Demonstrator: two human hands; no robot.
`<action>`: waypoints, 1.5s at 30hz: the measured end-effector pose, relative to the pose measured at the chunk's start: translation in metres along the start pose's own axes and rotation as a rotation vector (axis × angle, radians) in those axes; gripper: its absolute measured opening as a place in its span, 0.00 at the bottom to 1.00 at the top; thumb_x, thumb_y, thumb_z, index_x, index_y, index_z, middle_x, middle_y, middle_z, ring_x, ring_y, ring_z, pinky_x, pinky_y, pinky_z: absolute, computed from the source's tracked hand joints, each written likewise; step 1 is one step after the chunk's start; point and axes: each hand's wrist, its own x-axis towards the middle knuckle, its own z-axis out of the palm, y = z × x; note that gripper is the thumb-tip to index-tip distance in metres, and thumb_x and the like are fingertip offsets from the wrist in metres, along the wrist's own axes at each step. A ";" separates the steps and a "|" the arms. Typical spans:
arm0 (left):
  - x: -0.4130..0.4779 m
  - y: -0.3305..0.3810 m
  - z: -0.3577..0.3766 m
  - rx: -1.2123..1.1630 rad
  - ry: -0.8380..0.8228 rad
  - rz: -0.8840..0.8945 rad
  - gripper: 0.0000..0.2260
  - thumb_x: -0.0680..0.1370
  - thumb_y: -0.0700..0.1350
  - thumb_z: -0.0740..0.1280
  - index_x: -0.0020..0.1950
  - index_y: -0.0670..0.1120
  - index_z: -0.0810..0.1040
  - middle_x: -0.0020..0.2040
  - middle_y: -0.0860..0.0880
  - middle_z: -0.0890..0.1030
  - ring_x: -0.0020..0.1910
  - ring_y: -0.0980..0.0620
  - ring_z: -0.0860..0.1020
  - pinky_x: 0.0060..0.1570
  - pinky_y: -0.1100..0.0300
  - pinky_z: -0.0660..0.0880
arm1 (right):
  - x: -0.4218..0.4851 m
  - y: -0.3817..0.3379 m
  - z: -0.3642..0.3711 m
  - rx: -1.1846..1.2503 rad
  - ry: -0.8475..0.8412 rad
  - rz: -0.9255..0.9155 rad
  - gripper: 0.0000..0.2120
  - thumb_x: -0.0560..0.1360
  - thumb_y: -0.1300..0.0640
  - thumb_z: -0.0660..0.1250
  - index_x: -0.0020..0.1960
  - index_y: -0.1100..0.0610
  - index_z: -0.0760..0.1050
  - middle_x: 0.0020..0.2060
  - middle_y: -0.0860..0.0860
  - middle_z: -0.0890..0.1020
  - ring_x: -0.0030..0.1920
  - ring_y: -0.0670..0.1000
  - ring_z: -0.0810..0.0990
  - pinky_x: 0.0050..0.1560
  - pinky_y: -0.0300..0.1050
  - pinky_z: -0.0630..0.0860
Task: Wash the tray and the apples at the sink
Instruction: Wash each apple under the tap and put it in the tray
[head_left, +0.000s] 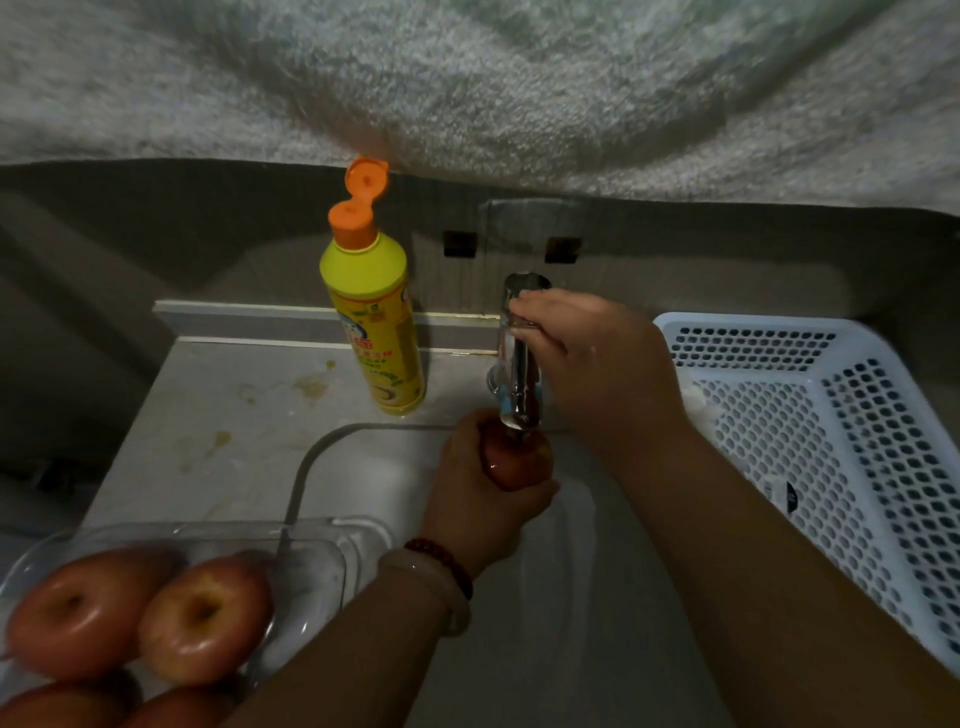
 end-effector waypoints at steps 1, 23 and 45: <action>0.000 0.000 -0.001 0.003 -0.004 0.000 0.30 0.54 0.59 0.75 0.54 0.64 0.69 0.56 0.52 0.78 0.53 0.54 0.78 0.55 0.51 0.77 | 0.000 0.003 0.002 -0.030 -0.023 -0.024 0.15 0.76 0.56 0.67 0.59 0.60 0.80 0.56 0.56 0.83 0.57 0.57 0.81 0.57 0.54 0.78; -0.009 0.012 -0.001 -0.168 0.064 -0.144 0.07 0.80 0.46 0.63 0.49 0.59 0.76 0.46 0.57 0.81 0.45 0.65 0.79 0.48 0.68 0.75 | -0.095 -0.047 0.065 1.582 -0.155 1.436 0.17 0.73 0.45 0.69 0.59 0.50 0.79 0.53 0.55 0.84 0.52 0.55 0.84 0.41 0.48 0.80; 0.004 -0.014 0.014 -0.144 0.293 -0.349 0.14 0.83 0.42 0.54 0.48 0.43 0.79 0.44 0.47 0.80 0.49 0.45 0.78 0.44 0.67 0.68 | -0.105 -0.056 0.102 1.178 0.057 1.112 0.02 0.72 0.51 0.71 0.44 0.49 0.80 0.42 0.47 0.84 0.47 0.45 0.83 0.52 0.42 0.77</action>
